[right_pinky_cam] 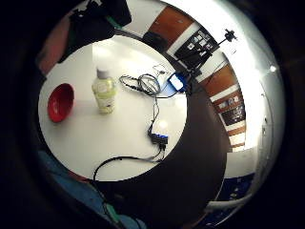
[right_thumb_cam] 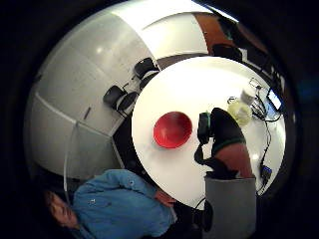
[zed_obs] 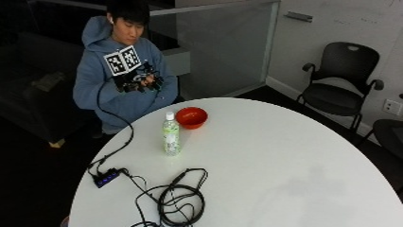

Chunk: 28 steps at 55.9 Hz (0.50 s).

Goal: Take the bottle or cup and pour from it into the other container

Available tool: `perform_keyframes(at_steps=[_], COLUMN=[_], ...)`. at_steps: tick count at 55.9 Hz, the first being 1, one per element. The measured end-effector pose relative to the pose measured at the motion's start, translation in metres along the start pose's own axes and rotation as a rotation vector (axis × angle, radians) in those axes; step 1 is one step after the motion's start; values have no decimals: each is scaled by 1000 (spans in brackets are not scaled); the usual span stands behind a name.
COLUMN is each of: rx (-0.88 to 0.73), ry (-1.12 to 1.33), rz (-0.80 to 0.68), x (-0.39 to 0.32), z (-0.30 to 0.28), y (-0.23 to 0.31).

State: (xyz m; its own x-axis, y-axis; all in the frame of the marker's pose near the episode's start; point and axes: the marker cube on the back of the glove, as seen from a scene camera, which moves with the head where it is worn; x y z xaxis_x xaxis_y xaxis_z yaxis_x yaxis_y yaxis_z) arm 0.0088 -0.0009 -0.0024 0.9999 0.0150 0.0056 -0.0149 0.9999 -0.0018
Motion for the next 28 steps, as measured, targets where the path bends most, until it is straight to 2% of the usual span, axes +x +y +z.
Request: perform_keyframes(at_steps=[13,28], rx=[29,21], ry=[-61,-86], rz=[89,118], x=[40,63], z=[-11,-11], y=[7,10])
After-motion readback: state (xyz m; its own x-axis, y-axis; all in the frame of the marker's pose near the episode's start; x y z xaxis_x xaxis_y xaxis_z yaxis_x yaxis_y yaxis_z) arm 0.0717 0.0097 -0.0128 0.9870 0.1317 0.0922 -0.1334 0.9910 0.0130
